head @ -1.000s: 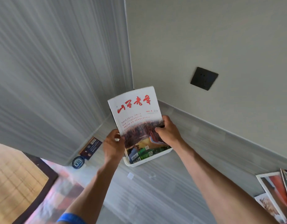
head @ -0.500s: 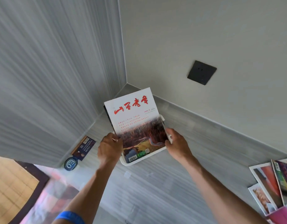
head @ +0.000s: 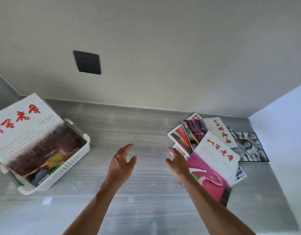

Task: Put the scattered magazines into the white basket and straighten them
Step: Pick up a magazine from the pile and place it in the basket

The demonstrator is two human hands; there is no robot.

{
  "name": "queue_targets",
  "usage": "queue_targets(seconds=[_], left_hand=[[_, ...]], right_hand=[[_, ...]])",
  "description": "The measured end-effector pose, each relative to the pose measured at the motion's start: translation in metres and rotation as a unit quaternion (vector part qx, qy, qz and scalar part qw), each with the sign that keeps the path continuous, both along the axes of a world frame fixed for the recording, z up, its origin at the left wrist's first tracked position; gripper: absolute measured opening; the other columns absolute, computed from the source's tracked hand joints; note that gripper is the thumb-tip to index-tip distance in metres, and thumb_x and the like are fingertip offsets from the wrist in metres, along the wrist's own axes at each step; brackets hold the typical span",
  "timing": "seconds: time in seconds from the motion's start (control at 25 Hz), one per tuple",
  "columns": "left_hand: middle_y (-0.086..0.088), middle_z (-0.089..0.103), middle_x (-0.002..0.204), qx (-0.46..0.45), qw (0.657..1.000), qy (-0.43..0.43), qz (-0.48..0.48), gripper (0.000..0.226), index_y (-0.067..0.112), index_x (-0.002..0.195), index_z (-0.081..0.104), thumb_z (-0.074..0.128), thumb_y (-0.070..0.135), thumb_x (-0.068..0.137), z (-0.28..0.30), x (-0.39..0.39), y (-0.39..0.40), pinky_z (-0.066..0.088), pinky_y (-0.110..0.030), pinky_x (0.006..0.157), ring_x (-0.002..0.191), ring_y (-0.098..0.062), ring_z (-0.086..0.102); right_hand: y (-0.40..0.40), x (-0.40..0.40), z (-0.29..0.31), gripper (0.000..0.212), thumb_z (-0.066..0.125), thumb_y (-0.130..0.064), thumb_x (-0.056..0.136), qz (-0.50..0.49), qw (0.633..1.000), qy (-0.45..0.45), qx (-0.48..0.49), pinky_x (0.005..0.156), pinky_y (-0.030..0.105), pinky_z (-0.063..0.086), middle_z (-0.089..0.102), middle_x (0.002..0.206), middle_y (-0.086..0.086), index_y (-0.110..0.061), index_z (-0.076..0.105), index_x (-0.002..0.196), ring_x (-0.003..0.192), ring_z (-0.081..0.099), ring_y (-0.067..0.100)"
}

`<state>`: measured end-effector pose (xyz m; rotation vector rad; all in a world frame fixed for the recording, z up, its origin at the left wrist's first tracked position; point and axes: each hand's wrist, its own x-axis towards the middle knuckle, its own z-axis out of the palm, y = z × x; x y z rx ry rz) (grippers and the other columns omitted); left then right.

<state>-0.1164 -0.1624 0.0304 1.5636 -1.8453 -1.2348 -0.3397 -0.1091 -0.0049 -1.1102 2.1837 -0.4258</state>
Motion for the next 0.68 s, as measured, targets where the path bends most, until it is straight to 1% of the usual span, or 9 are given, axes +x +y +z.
queue_targets(seconds=[0.08, 0.12, 0.16, 0.24, 0.32, 0.4, 0.48, 0.6, 0.68], left_hand=[[-0.001, 0.058, 0.136, 0.013, 0.999, -0.001, -0.029, 0.048, 0.019, 0.137, 0.052, 0.063, 0.017, 0.090, -0.006, -0.032, 0.012, 0.043, -0.026, 0.096, 0.119, -0.018, 0.058], [0.000, 0.058, 0.136, 0.022, 0.999, -0.006, -0.039, 0.048, 0.020, 0.137, 0.053, 0.063, 0.017, 0.090, -0.011, -0.044, 0.019, 0.044, -0.027, 0.097, 0.119, -0.017, 0.057], [0.001, 0.058, 0.136, 0.031, 0.998, -0.012, -0.046, 0.048, 0.020, 0.137, 0.053, 0.063, 0.018, 0.090, -0.016, -0.054, 0.025, 0.044, -0.027, 0.097, 0.119, -0.016, 0.057], [0.002, 0.059, 0.136, 0.041, 0.997, -0.027, -0.054, 0.047, 0.021, 0.136, 0.054, 0.062, 0.017, 0.090, -0.027, -0.067, 0.034, 0.043, -0.026, 0.097, 0.120, -0.015, 0.057], [0.001, 0.060, 0.134, 0.049, 0.996, -0.043, -0.062, 0.046, 0.021, 0.135, 0.055, 0.062, 0.017, 0.089, -0.037, -0.071, 0.040, 0.043, -0.026, 0.097, 0.120, -0.015, 0.057], [0.000, 0.061, 0.133, 0.061, 0.994, -0.062, -0.062, 0.045, 0.023, 0.133, 0.056, 0.061, 0.018, 0.088, -0.045, -0.073, 0.041, 0.044, -0.026, 0.095, 0.118, -0.015, 0.058], [-0.001, 0.061, 0.133, 0.085, 0.991, -0.084, -0.062, 0.045, 0.026, 0.133, 0.055, 0.060, 0.023, 0.088, -0.052, -0.072, 0.041, 0.045, -0.027, 0.094, 0.118, -0.016, 0.058], [-0.002, 0.058, 0.137, 0.130, 0.975, -0.177, -0.044, 0.050, 0.029, 0.135, 0.050, 0.057, 0.036, 0.086, -0.062, -0.056, 0.041, 0.045, -0.036, 0.098, 0.123, -0.023, 0.054], [-0.003, 0.057, 0.136, 0.172, 0.959, -0.226, -0.010, 0.053, 0.026, 0.132, 0.050, 0.058, 0.045, 0.083, -0.067, -0.038, 0.045, 0.045, -0.039, 0.097, 0.122, -0.028, 0.054]], right_hand=[[0.025, -0.038, -0.014, 0.054, 0.059, -0.010, 0.082, -0.020, 0.999, 0.041, 0.015, 0.107, 0.039, 0.042, 0.052, 0.143, 0.010, -0.013, 0.047, 0.135, 0.129, 0.050, 0.028], [0.038, -0.053, -0.023, 0.060, 0.061, -0.015, 0.083, -0.023, 0.996, 0.079, 0.038, 0.109, 0.043, 0.040, 0.045, 0.148, 0.012, -0.012, 0.040, 0.139, 0.133, 0.045, 0.029], [0.049, -0.065, -0.032, 0.070, 0.063, -0.024, 0.085, -0.022, 0.990, 0.116, 0.079, 0.114, 0.047, 0.034, 0.032, 0.155, 0.013, -0.011, 0.030, 0.145, 0.140, 0.035, 0.031], [0.070, -0.081, -0.051, 0.091, 0.061, -0.046, 0.087, -0.005, 0.977, 0.142, 0.157, 0.118, 0.051, 0.020, 0.006, 0.164, 0.011, -0.011, 0.008, 0.153, 0.149, 0.011, 0.032], [0.083, -0.082, -0.063, 0.105, 0.058, -0.060, 0.083, 0.036, 0.972, 0.145, 0.180, 0.119, 0.052, 0.013, -0.006, 0.165, 0.009, -0.012, -0.002, 0.154, 0.151, 0.000, 0.031], [0.086, -0.064, -0.068, 0.105, 0.052, -0.068, 0.082, 0.116, 0.968, 0.148, 0.168, 0.120, 0.051, 0.008, -0.008, 0.165, 0.008, -0.015, -0.002, 0.155, 0.150, -0.004, 0.035], [0.086, -0.021, -0.073, 0.097, 0.048, -0.069, 0.083, 0.206, 0.961, 0.121, 0.140, 0.119, 0.052, 0.002, -0.006, 0.165, 0.004, -0.020, 0.005, 0.155, 0.149, -0.006, 0.038], [0.085, 0.054, -0.076, 0.085, 0.048, -0.062, 0.083, 0.295, 0.947, 0.049, 0.116, 0.120, 0.054, 0.009, 0.000, 0.165, -0.003, -0.023, 0.016, 0.152, 0.150, -0.003, 0.036], [0.086, 0.077, -0.075, 0.081, 0.047, -0.058, 0.083, 0.325, 0.938, 0.044, 0.116, 0.120, 0.052, 0.013, 0.003, 0.164, -0.007, -0.024, 0.020, 0.151, 0.150, -0.001, 0.033]])
